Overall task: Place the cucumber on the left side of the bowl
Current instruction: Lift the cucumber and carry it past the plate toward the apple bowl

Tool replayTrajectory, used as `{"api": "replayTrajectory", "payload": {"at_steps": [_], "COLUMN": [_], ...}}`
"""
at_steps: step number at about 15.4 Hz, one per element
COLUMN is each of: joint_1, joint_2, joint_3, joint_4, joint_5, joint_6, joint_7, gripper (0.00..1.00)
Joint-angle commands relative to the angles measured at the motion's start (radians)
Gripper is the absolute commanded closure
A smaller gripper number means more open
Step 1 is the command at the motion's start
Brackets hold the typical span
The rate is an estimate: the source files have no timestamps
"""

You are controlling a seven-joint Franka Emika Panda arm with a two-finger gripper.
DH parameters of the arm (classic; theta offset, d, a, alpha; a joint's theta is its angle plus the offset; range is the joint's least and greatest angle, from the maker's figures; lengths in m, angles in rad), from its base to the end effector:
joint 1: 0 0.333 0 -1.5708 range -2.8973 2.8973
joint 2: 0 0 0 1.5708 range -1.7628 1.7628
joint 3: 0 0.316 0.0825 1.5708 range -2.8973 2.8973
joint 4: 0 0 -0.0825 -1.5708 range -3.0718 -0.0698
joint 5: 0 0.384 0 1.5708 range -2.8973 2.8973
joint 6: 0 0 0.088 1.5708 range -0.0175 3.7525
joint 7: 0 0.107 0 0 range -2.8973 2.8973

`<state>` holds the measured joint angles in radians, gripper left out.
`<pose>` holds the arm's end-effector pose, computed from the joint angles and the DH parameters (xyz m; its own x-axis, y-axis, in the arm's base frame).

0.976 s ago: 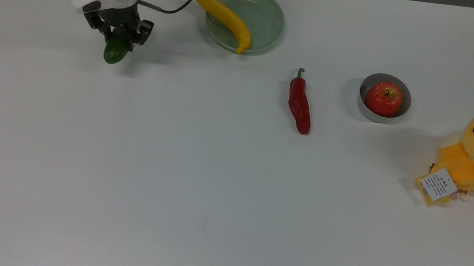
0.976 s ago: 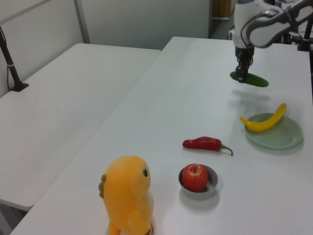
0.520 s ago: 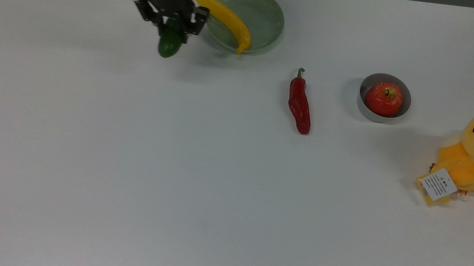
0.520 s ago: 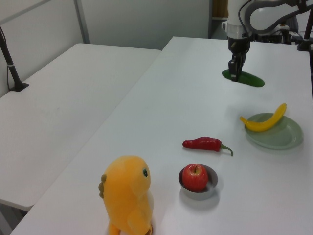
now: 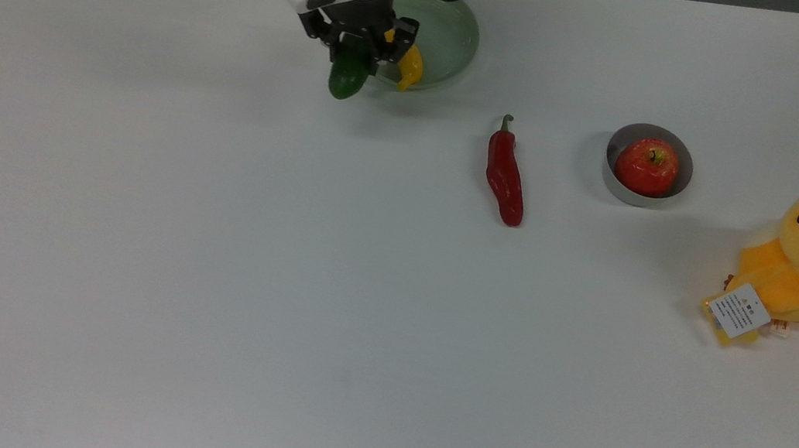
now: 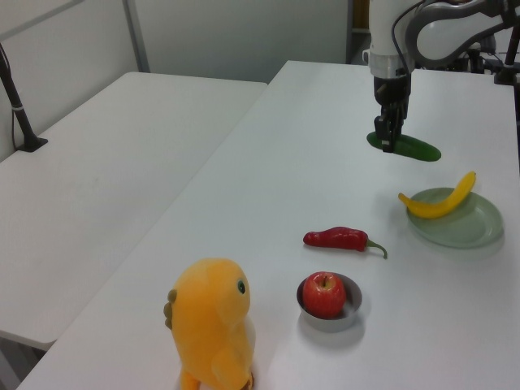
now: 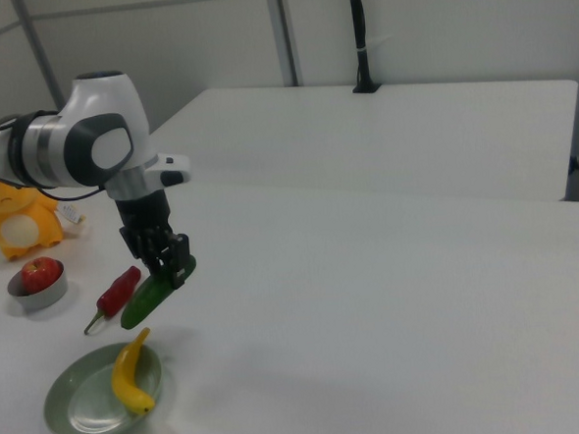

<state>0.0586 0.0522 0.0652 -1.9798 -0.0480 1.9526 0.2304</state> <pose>0.5549 0.0654 0.4337 0.9937 -0.0885 -0.0684 -0.0847 -0.9948 0.0567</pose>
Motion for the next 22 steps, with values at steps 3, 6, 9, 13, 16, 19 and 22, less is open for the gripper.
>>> {"api": "replayTrajectory", "payload": {"at_steps": [3, 6, 9, 13, 16, 19, 22], "joint_1": [0.004, 0.030, 0.035, 0.035, 0.104, 0.180, 0.251], "joint_2": [-0.015, -0.002, 0.037, 0.093, 0.172, 0.186, 0.276], "joint_3": [0.067, 0.088, 0.126, 0.227, 0.269, 0.281, 0.281], "joint_4": [0.016, 0.067, 0.157, 0.229, 0.327, 0.337, 0.390], "joint_5": [0.017, 0.023, 0.027, 0.031, 0.025, 0.011, -0.032], "joint_6": [-0.032, -0.029, -0.021, 0.017, 0.019, 0.147, 0.232], "joint_7": [0.076, 0.119, 0.187, 0.305, 0.430, 0.463, 0.529], "gripper": [0.89, 0.89, 0.89, 0.89, 0.89, 0.89, 0.89]}}
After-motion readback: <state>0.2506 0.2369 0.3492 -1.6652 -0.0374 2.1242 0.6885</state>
